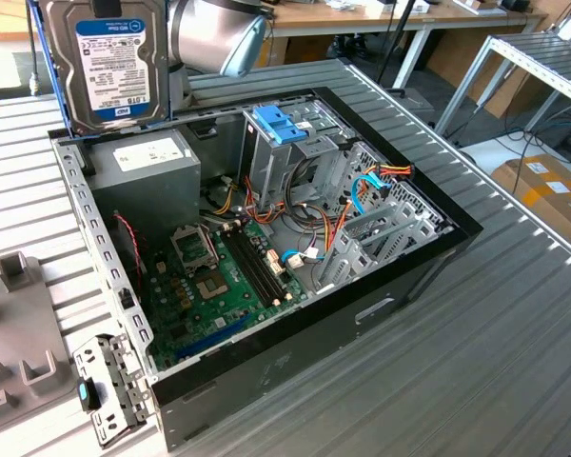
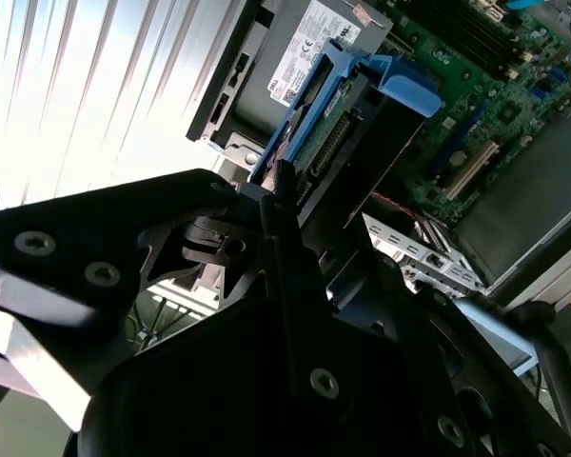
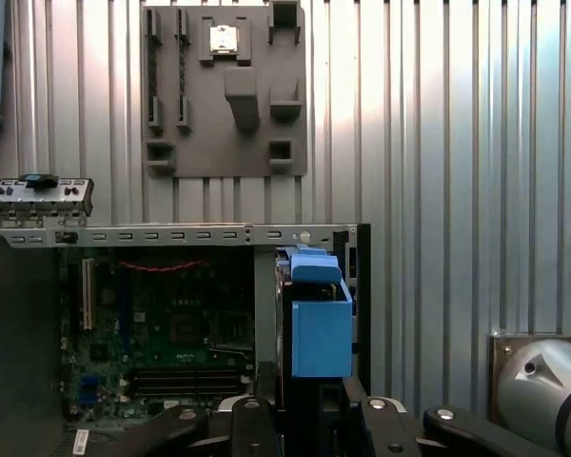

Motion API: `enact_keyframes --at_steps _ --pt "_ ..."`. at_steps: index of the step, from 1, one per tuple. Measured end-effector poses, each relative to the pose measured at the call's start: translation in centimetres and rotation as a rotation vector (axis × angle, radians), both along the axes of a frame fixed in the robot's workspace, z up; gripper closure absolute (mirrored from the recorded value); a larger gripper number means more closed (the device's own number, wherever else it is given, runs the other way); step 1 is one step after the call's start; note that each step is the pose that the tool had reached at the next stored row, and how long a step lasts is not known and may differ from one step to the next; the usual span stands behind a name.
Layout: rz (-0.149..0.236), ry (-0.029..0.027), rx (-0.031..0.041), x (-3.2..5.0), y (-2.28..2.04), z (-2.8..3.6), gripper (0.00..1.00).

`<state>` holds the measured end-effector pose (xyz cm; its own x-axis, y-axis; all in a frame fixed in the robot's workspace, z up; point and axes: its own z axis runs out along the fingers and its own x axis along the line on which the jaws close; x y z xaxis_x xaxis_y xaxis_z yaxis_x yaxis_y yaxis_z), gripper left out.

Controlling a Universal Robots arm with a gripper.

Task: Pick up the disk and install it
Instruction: 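Pick up the disk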

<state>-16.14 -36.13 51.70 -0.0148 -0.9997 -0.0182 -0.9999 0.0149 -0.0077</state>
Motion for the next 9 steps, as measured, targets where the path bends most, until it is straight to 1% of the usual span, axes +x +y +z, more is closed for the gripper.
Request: enact_keyframes --at_steps 3,4,7,9 --pt "0.000 0.0000 0.0000 1.04 0.00 0.00 0.65" --pt "0.000 0.0001 0.0000 1.63 0.00 0.00 0.65" --pt "0.000 0.0000 0.0000 2.72 0.00 0.00 0.65" --pt "0.000 0.0000 0.0000 3.31 0.00 0.00 0.65"
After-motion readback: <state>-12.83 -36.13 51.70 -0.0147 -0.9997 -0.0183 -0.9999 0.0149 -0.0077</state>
